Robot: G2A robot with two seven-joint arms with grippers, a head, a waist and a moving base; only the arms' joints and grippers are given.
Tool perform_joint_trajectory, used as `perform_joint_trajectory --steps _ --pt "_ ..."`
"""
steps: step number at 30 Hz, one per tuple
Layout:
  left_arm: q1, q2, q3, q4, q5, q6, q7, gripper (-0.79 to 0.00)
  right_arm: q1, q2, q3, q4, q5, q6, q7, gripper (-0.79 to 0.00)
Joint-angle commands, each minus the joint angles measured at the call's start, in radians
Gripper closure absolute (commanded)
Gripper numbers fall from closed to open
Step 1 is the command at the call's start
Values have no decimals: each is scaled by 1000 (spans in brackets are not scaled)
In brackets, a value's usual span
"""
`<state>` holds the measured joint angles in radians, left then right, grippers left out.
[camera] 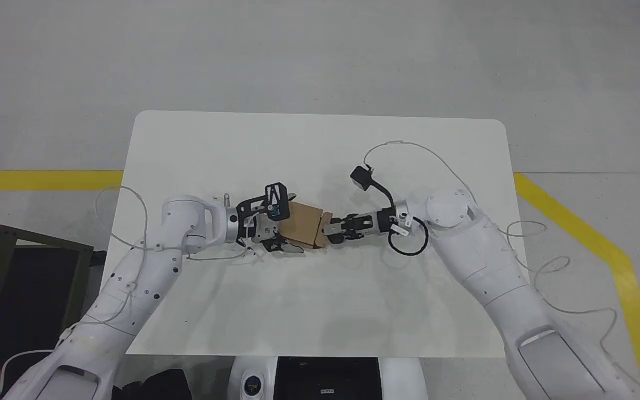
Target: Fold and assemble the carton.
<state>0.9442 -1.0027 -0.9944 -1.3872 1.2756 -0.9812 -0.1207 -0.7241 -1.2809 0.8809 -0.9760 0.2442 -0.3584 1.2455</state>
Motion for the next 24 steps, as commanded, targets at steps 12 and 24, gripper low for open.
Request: perform_joint_trajectory --steps 12,24 --pt "2 -1 -2 -6 -2 2 1 -785 30 -9 -22 -4 -14 15 -6 -15" --pt "6 -1 -3 -5 0 1 -4 -785 17 -7 -9 8 15 15 -11 -55"
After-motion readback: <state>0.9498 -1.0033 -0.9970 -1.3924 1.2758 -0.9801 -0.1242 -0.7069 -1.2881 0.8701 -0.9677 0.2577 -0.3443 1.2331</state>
